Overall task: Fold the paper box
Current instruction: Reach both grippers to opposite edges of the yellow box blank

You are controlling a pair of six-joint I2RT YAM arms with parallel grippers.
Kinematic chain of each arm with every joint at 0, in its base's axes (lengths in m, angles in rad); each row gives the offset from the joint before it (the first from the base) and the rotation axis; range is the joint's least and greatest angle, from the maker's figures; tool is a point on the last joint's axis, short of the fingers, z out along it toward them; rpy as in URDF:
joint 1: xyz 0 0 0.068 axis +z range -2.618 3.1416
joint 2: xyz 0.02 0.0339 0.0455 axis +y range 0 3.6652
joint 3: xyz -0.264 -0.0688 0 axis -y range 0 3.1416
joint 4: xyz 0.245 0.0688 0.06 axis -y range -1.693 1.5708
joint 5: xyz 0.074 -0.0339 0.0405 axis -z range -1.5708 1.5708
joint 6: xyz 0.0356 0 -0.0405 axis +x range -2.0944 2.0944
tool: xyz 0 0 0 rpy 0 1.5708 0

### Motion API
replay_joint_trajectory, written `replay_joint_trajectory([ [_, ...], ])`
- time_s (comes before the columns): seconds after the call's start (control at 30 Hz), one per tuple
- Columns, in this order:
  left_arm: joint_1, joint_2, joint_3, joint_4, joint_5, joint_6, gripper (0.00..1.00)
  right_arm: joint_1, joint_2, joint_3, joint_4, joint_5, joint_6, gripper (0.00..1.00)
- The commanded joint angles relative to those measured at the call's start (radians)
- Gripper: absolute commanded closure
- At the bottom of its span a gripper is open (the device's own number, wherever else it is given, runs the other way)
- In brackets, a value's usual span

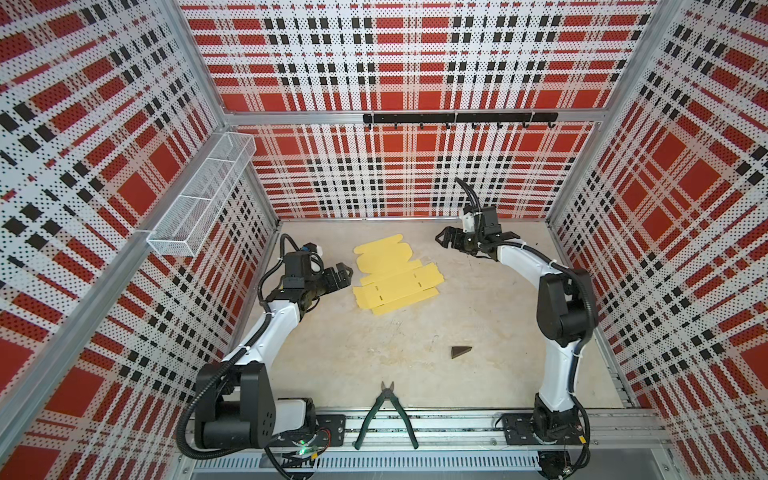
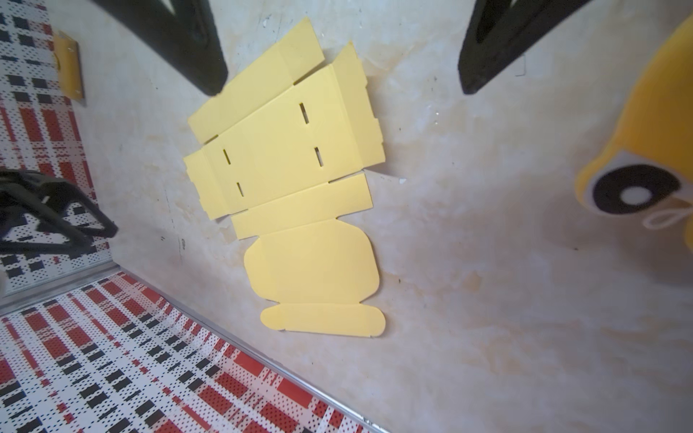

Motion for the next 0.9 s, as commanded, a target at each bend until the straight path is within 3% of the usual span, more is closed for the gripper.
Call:
replay_joint_trajectory([
  [0.0,-0.011,0.026,-0.021,0.084,0.023,-0.106,0.0,0.011,0.06,0.048,-0.05,-0.048,0.024,0.08],
  [0.53,-0.082,0.213,-0.082,0.259,0.025,-0.302,0.02,0.053,0.186,0.061,-0.065,-0.122,0.04,0.14],
  [0.87,-0.096,0.362,-0.036,0.251,0.038,-0.356,0.13,0.074,0.149,-0.025,-0.035,-0.135,0.042,0.16],
])
